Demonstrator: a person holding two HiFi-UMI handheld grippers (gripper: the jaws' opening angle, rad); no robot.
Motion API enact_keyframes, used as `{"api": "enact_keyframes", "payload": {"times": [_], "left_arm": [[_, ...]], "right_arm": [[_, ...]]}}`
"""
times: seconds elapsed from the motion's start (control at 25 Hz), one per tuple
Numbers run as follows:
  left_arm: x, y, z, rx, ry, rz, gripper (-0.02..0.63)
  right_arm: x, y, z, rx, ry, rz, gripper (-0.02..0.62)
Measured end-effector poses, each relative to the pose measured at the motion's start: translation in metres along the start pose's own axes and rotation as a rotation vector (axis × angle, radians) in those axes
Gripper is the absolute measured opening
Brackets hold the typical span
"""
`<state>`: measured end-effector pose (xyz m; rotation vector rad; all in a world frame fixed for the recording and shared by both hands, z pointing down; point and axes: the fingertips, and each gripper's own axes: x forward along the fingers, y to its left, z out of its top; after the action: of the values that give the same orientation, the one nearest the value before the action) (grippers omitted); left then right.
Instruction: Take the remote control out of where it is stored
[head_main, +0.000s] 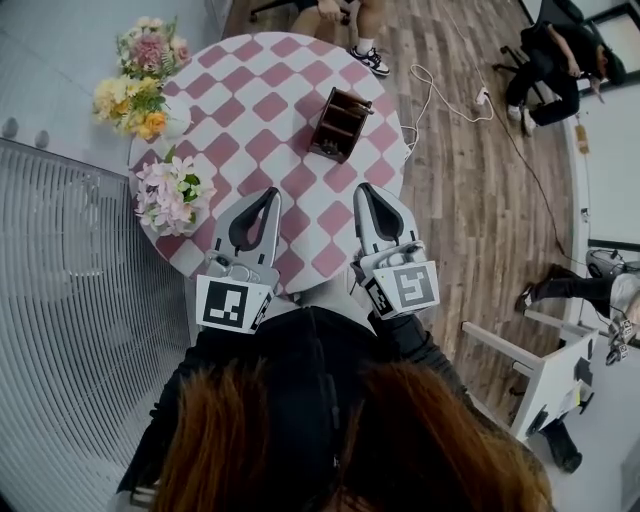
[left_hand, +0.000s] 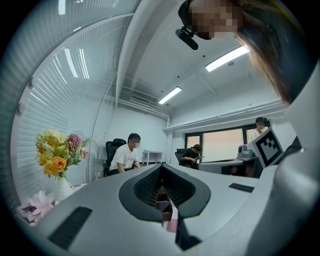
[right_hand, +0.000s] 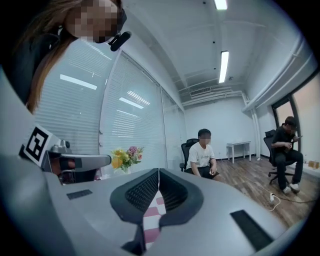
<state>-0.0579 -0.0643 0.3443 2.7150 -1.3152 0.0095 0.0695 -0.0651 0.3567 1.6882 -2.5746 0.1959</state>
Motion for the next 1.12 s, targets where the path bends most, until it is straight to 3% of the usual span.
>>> {"api": "enact_keyframes", "payload": {"times": [0.48, 0.8, 1.12], "left_arm": [[0.0, -0.002, -0.001, 0.015, 0.009, 0.047, 0.009], [-0.012, 0.005, -0.005, 0.026, 0.035, 0.088, 0.009], [-0.02, 0.013, -0.007, 0.025, 0.049, 0.117, 0.009]], "right_arm": [[0.047, -0.025, -0.096, -0.049, 0.168, -0.094, 0.017], [0.077, -0.044, -0.159, 0.064, 0.265, -0.175, 0.021], [0.104, -0.049, -0.181, 0.015, 0.331, -0.221, 0.177]]}}
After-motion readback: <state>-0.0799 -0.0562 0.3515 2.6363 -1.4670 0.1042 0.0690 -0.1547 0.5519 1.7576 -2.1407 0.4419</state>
